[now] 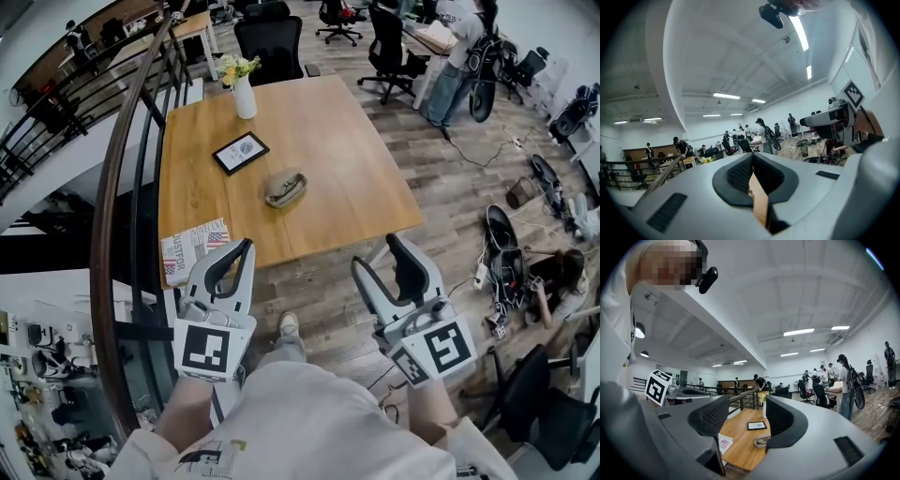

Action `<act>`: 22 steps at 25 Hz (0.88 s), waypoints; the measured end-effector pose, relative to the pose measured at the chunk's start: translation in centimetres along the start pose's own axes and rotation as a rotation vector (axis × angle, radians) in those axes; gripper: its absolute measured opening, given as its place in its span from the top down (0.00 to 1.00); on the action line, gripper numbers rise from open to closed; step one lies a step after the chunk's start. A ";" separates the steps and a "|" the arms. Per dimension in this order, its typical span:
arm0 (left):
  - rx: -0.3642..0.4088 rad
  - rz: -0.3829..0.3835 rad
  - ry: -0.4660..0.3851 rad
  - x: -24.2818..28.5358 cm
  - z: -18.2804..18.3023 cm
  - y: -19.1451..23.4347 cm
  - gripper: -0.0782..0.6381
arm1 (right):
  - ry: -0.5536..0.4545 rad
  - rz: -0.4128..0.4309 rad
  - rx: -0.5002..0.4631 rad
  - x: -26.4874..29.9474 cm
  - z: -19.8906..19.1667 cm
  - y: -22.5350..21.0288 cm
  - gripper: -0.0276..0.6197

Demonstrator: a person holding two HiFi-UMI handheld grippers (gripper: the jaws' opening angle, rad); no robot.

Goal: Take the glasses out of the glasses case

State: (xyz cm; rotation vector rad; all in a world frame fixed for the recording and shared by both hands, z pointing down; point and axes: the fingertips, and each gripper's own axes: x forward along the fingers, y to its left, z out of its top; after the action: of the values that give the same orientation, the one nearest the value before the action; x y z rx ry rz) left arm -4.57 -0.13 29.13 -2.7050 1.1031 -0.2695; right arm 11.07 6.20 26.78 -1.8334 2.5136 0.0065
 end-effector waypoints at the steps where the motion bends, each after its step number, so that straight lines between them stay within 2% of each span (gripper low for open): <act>1: -0.001 -0.005 -0.001 1.2 -0.3 1.3 0.87 | 0.006 -0.001 0.003 1.8 -0.1 -0.4 0.54; 5: -0.032 -0.022 0.023 6.4 -1.6 7.3 0.87 | 0.040 -0.011 -0.003 10.0 0.1 -2.4 0.54; 9: -0.050 -0.036 0.039 10.6 -3.0 11.0 0.87 | 0.063 -0.024 -0.012 15.7 -0.5 -4.2 0.54; 18: -0.084 -0.036 0.072 15.7 -5.3 14.6 0.87 | 0.118 0.003 0.021 22.6 -2.6 -6.9 0.54; 22: -0.061 -0.026 0.079 17.2 -6.2 14.6 0.87 | 0.148 0.021 0.017 23.8 -4.1 -8.4 0.54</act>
State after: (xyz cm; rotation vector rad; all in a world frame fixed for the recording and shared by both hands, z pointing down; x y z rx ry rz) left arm -3.70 -23.18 32.89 -2.7862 1.1161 -0.3554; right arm 11.76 -19.09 30.39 -1.8661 2.6200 -0.1551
